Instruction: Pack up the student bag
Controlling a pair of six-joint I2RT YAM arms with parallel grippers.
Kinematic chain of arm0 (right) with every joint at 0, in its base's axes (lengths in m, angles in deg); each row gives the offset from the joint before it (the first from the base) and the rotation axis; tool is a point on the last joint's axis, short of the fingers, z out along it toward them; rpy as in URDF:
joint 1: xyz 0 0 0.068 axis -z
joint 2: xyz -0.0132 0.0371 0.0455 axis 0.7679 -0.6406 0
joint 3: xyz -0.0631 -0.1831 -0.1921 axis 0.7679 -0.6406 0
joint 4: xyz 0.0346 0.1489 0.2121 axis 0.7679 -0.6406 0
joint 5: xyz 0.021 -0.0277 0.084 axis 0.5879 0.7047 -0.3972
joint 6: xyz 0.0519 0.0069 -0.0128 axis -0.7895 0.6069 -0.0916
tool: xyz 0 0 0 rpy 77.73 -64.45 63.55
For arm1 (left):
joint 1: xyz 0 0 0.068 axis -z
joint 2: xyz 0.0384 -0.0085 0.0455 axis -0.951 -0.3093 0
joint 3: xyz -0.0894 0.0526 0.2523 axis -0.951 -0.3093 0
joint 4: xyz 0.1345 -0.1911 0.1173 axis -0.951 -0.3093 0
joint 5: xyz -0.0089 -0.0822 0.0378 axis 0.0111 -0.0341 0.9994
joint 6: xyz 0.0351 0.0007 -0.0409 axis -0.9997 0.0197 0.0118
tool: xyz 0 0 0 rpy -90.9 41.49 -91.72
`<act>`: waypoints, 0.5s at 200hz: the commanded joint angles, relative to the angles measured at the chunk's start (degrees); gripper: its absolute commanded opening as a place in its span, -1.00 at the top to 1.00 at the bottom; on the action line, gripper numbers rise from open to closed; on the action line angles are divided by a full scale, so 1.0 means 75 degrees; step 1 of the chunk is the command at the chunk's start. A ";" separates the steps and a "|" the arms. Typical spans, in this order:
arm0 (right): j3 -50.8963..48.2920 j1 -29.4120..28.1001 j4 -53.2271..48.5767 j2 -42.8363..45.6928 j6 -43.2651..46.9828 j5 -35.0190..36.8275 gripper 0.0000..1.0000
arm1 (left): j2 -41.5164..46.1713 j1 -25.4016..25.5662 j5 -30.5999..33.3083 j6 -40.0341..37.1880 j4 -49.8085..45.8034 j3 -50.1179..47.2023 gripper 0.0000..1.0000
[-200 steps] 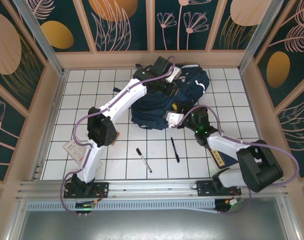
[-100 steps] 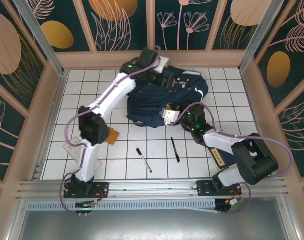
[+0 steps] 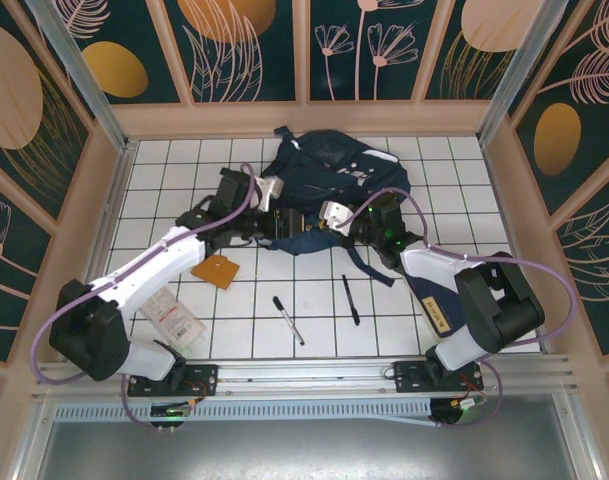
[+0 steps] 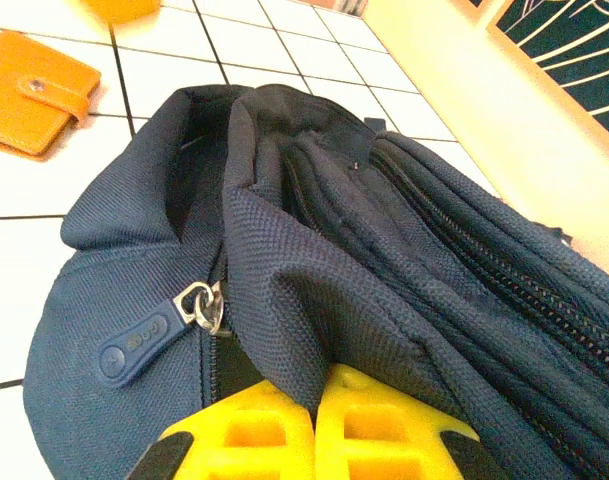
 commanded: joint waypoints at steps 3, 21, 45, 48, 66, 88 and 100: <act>0.0194 -0.0001 0.0806 0.0069 -0.0833 -0.0755 1.00 | -0.0341 0.0378 0.0203 0.0170 0.0907 0.0067 -0.15; 0.0195 -0.0007 0.0947 0.0098 -0.1062 -0.0898 1.00 | -0.0630 0.0406 0.0412 0.0245 0.1022 0.0083 -0.04; 0.0251 -0.0027 0.0898 0.0110 -0.1159 -0.1047 1.00 | -0.0804 0.0411 0.0973 0.0224 0.1079 0.0037 0.01; 0.0262 -0.0022 0.0902 0.0110 -0.1163 -0.1063 1.00 | -0.0831 0.0409 0.1001 0.0213 0.1095 0.0036 0.01; 0.0263 -0.0056 0.0972 0.0128 -0.1250 -0.1118 1.00 | -0.1121 0.0431 0.0964 0.0131 0.1117 0.0119 0.03; 0.0311 -0.0158 0.0939 0.0168 -0.1208 -0.1101 1.00 | -0.1370 0.0521 0.1030 0.0006 0.1134 0.0243 0.20; 0.0324 -0.0210 0.0901 0.0212 -0.1160 -0.1060 1.00 | -0.1420 0.0541 0.1044 -0.0099 0.1179 0.0309 0.42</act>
